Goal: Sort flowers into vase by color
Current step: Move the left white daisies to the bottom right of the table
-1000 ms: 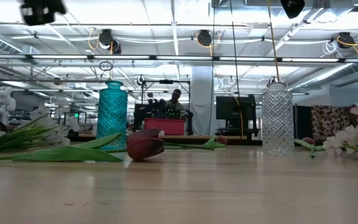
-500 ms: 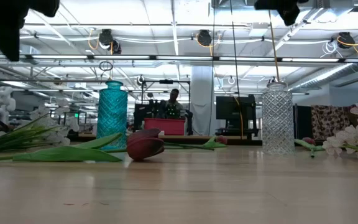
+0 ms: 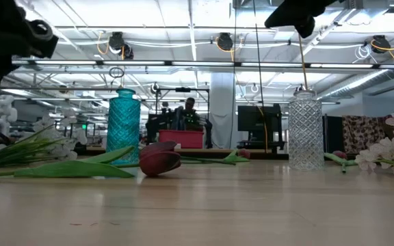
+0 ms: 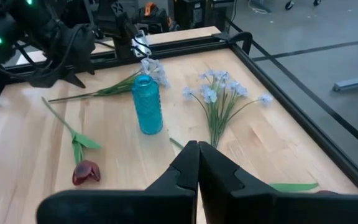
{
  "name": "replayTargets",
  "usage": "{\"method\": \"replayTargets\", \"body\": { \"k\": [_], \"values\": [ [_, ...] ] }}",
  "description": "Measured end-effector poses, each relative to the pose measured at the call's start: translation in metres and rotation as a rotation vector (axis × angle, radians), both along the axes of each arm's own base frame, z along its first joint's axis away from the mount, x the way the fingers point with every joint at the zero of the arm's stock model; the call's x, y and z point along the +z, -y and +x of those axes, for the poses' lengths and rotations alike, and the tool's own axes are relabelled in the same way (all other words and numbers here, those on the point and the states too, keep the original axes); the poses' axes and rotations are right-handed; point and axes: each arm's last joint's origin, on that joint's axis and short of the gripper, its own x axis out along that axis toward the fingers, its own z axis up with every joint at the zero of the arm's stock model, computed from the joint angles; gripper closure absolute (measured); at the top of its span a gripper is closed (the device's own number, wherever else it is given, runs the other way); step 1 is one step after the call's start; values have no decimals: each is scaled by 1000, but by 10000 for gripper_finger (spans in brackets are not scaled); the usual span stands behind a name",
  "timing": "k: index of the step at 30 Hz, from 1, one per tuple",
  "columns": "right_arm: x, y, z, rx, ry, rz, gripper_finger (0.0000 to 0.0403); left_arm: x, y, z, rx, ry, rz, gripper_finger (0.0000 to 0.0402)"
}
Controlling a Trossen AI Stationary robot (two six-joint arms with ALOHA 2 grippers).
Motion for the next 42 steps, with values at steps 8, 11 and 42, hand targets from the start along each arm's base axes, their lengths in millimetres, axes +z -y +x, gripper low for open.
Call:
{"method": "replayTargets", "body": {
  "k": [8, 11, 42],
  "values": [
    [1, 0, 1, 0, 11, 8, 403, -15, 10, -1, 41, -33, 44, 111],
    [1, 0, 1, -6, 17, 22, 403, -21, 9, -2, 64, -37, 56, 110],
    [-17, -37, 22, 123, -39, 45, 403, -53, 0, -17, 41, -92, -2, 396]
  ]
}}
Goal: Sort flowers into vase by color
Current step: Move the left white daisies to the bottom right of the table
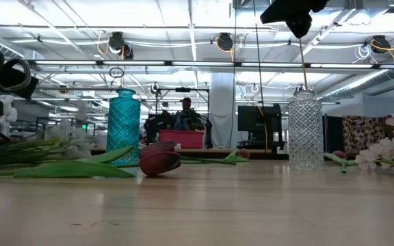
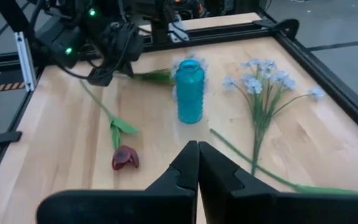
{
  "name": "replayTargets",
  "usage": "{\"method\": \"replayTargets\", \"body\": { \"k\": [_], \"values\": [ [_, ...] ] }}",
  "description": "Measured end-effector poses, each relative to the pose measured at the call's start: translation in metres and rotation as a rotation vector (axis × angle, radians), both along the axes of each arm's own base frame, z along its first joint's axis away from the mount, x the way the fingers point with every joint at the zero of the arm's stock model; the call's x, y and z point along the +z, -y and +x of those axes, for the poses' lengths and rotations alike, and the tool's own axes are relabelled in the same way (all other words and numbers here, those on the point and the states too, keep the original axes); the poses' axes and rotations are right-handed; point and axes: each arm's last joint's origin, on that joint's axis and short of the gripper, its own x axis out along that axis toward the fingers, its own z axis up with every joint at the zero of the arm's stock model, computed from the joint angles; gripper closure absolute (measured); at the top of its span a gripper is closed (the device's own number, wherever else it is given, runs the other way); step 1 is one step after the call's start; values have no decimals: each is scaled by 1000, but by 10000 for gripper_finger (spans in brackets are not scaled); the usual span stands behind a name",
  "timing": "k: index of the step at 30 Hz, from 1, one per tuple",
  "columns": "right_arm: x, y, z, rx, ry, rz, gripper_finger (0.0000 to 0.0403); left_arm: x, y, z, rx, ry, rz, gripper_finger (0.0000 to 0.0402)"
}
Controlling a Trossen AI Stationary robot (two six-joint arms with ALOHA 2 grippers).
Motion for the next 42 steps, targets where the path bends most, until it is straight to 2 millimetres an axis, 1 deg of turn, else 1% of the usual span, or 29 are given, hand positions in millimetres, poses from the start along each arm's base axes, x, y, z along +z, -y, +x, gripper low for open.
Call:
{"method": "replayTargets", "body": {
  "k": [4, 7, 13, 16, 18, 22, 25, 28, 30, 34, 38, 42],
  "values": [
    [-2, -7, 0, 19, -6, 16, 403, 9, 2, -1, -8, -40, 25, 397],
    [-2, -12, -1, 38, -5, 23, 403, 22, 6, -1, -25, -54, 69, 399],
    [-2, -23, -3, 63, -4, 53, 403, 58, 12, -6, -23, -86, 184, 400],
    [-6, -30, 3, 77, 6, 69, 403, 77, 15, -11, -13, -57, 230, 400],
    [-7, -36, 12, 92, 41, 80, 403, 87, 16, -13, -31, 17, 231, 401],
    [-18, -48, 29, 120, 65, 77, 403, 107, 16, -17, -56, 194, 265, 401],
    [-27, -53, 40, 115, 74, 92, 403, 123, 17, -18, -106, 343, 299, 401],
    [-32, -56, 47, 75, 94, 124, 403, 138, 18, -15, -201, 487, 338, 401],
    [-34, -59, 52, 61, 122, 123, 403, 147, 20, -11, -262, 591, 369, 401],
    [-31, -66, 63, 95, 245, 121, 403, 162, 23, 1, -365, 759, 454, 401],
    [-25, -71, 73, 111, 398, 133, 400, 169, 26, 18, -453, 854, 517, 401],
    [-27, -72, 82, 109, 480, 120, 377, 176, 29, 38, -533, 914, 568, 401]
  ]
}}
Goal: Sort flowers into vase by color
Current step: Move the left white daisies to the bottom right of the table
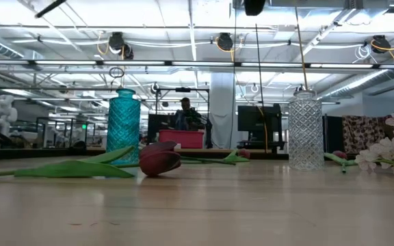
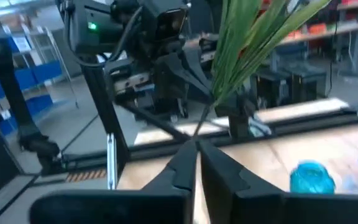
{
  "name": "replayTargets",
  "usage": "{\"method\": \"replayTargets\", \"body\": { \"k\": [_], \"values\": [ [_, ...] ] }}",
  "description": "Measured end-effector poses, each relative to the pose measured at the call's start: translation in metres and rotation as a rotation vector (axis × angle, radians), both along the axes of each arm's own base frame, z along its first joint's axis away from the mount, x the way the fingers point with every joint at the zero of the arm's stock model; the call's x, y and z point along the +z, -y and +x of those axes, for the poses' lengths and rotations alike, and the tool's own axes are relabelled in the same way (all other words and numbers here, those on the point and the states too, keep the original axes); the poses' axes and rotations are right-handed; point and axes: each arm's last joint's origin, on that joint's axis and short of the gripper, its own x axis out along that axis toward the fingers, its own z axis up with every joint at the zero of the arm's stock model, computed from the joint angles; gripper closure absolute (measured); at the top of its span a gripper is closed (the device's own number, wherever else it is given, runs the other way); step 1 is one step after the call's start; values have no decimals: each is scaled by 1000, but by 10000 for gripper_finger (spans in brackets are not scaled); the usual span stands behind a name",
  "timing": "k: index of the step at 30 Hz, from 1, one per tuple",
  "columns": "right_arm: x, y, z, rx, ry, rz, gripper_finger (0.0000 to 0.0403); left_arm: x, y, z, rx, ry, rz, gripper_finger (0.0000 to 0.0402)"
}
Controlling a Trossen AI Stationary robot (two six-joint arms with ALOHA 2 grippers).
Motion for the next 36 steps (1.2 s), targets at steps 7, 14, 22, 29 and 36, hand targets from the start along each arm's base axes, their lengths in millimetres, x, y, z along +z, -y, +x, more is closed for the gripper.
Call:
{"method": "replayTargets", "body": {
  "k": [7, 14, 22, 29, 36],
  "values": [
    [-11, -2, 14, -7, 90, -15, 304, 21, 4, 32, -158, 73, 69, 402],
    [-11, -8, 20, 115, 240, -14, 222, 30, 5, 49, -338, 87, 79, 402],
    [-6, -9, 19, 136, 320, -54, 179, 21, 8, 68, -444, 64, 114, 402],
    [-5, -10, 18, 177, 343, -79, 218, 13, 1, 79, -415, 42, 124, 402],
    [-6, -10, 19, 168, 333, -75, 369, 13, 0, 80, -411, 43, 111, 386]
  ]
}}
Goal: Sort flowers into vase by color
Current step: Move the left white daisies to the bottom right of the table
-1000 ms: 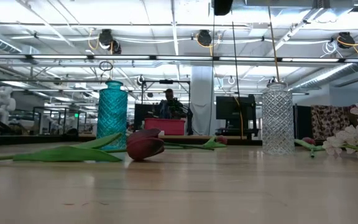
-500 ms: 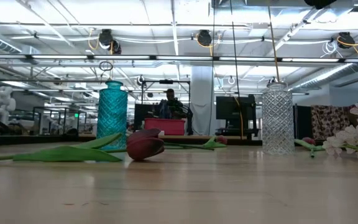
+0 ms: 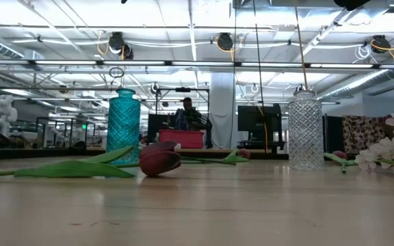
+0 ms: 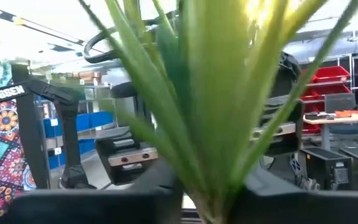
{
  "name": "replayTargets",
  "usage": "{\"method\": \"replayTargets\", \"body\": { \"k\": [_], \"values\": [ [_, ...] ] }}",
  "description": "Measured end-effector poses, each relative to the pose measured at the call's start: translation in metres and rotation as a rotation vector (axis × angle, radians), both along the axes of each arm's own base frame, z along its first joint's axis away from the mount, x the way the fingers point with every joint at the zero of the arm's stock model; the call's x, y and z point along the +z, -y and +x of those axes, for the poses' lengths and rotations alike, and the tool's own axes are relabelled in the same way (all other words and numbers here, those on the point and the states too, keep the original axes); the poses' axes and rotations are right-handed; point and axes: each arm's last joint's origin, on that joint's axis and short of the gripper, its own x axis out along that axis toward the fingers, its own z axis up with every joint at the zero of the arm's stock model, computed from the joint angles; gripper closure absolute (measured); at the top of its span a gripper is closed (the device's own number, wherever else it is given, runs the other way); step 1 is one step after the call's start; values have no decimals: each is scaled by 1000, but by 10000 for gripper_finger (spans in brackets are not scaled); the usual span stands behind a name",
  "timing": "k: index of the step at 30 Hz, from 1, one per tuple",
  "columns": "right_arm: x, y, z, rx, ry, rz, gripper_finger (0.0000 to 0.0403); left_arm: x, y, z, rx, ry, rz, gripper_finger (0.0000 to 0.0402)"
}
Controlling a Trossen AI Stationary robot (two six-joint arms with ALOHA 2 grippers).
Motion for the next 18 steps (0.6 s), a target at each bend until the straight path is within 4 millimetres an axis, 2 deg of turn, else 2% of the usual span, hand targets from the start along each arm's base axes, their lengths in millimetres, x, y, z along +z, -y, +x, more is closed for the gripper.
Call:
{"method": "replayTargets", "body": {
  "k": [2, 8, 13, 18],
  "values": [
    [0, 0, 0, -4, -1, 3, 391, 0, 0, 0, 14, 3, -37, 368],
    [4, 1, -6, -36, -116, 31, 397, -6, -2, -8, 68, -51, -72, 274],
    [20, -3, -36, -98, -319, 62, 400, -15, 3, -22, 91, -142, -83, 200],
    [34, -11, -74, -229, -444, 160, 401, -27, 10, -41, 106, -273, -121, 169]
  ]
}}
